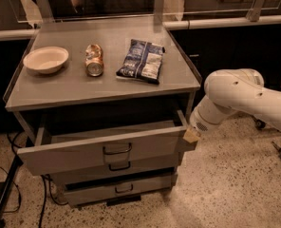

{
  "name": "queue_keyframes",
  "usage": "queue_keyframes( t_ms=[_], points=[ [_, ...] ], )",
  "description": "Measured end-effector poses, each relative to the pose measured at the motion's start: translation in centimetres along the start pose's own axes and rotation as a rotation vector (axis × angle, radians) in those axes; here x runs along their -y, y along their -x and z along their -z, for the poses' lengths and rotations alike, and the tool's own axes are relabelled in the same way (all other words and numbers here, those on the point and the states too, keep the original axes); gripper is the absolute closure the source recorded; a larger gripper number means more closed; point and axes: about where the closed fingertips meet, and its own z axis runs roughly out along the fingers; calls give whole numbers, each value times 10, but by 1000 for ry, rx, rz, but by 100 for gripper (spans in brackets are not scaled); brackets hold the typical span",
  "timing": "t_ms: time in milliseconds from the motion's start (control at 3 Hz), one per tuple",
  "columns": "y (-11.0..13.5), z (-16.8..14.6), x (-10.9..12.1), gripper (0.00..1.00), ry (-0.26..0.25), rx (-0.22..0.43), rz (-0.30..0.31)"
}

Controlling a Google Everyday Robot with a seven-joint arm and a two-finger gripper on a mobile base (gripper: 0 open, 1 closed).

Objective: Close top drawer

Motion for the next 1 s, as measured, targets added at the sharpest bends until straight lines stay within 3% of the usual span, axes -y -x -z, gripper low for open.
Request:
queue_keyframes(
  t_ms=[667,1000],
  points=[
    [7,-8,18,100,-25,19,-22],
    [11,-9,34,100,-62,25,-41]
  ],
)
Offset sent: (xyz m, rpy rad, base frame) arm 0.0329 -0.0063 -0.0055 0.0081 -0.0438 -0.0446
